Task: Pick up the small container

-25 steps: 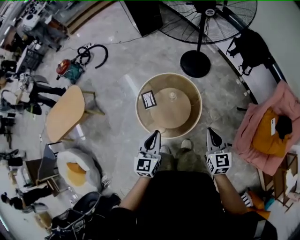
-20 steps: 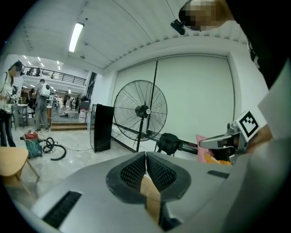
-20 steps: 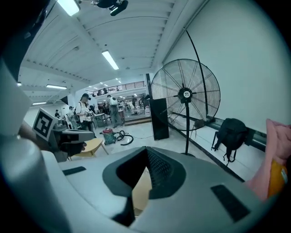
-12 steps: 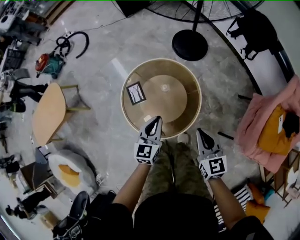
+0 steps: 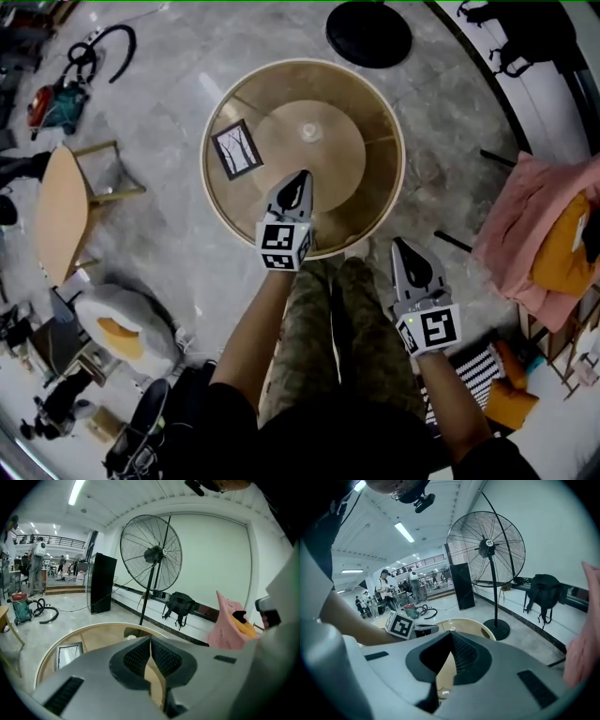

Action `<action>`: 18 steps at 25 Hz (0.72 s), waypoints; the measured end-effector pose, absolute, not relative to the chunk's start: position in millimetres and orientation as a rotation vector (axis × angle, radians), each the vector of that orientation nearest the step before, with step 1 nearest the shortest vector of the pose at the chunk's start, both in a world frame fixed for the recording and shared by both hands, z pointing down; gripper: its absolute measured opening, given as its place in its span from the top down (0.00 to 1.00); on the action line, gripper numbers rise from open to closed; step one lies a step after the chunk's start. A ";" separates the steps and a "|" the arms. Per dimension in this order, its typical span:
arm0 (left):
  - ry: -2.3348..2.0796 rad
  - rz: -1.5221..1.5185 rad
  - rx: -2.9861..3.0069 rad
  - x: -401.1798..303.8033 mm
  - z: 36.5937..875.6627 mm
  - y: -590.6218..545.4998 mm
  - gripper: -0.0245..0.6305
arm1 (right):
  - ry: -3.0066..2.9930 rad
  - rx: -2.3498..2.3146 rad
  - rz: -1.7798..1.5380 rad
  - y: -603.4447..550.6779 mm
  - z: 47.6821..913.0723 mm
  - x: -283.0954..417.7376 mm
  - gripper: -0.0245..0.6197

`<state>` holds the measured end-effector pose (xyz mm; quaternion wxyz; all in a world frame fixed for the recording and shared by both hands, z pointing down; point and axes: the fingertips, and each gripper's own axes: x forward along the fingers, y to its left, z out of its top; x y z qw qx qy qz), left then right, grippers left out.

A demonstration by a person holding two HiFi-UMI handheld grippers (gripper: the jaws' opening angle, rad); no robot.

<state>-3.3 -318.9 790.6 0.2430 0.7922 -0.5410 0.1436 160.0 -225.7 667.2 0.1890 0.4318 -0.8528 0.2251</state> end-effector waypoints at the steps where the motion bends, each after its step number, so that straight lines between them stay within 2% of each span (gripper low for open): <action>1: -1.481 0.398 2.160 -3.7 801.0 -324.7 0.93 | -2.389 1.218 0.639 -226.2 676.1 162.5 0.93; 7: -1.459 0.432 2.154 0.2 846.2 -354.5 0.92 | -2.349 1.216 0.683 -229.0 714.8 173.2 0.93; 8: -1.457 0.424 2.145 -0.6 851.0 -358.9 0.89 | -2.349 1.213 0.694 -229.3 717.3 173.7 0.93; 14: -1.408 0.492 2.127 7.5 883.3 -385.0 0.48 | -2.329 1.212 0.716 -237.2 725.7 183.1 0.93; 18: -1.421 0.573 2.130 7.1 901.0 -400.7 0.41 | -2.325 1.227 0.700 -250.3 725.0 188.4 0.93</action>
